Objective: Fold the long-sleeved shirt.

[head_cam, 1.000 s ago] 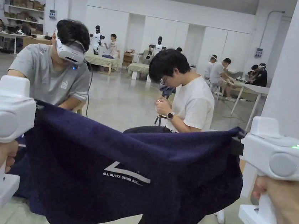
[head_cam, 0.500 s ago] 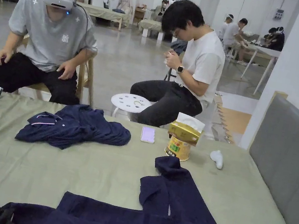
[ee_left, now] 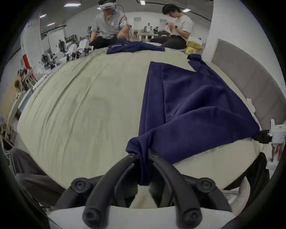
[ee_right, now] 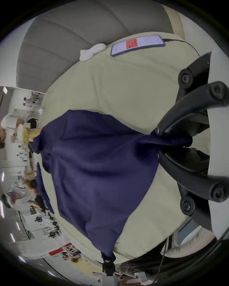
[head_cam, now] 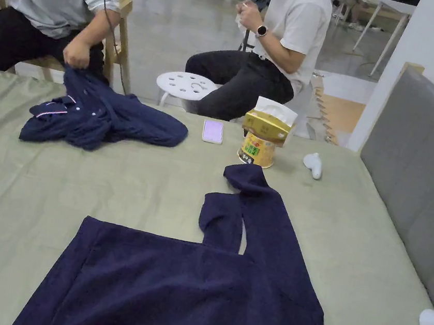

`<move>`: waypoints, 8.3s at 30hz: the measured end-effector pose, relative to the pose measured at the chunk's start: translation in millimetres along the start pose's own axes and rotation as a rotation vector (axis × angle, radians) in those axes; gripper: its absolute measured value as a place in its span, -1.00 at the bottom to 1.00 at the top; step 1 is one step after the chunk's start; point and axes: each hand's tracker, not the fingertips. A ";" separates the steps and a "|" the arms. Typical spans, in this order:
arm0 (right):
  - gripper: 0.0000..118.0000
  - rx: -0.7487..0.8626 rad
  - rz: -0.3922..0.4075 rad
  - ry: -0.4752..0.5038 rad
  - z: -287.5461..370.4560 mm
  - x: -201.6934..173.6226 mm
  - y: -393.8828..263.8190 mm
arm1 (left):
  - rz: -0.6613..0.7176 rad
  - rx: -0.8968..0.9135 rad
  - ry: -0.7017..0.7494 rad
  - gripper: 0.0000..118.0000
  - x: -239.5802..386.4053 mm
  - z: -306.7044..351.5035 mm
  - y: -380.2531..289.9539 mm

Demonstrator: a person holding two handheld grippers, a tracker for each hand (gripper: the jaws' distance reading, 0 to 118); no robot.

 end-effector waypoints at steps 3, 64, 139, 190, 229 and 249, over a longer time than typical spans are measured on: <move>0.15 0.035 -0.022 0.001 7.0 7.3 -3.0 | 0.001 0.002 0.082 0.25 1.7 7.0 4.3; -1.00 0.091 -0.353 0.139 -187.3 105.3 265.4 | 0.158 -0.117 -0.123 0.25 82.3 -241.9 294.3; -1.00 1.180 0.031 -0.074 501.4 34.7 659.4 | 0.017 1.053 0.052 -0.75 76.5 363.5 665.2; -1.00 0.191 -0.019 0.257 63.3 48.7 33.3 | -0.180 0.085 -0.247 -0.75 9.9 61.0 38.9; 1.00 0.328 -0.140 0.229 57.1 17.9 59.6 | -0.019 0.120 0.012 0.87 36.1 47.2 80.0; 0.95 0.461 -0.016 0.166 -190.3 -32.0 481.4 | -0.027 0.216 -0.103 -0.94 134.6 -185.2 219.2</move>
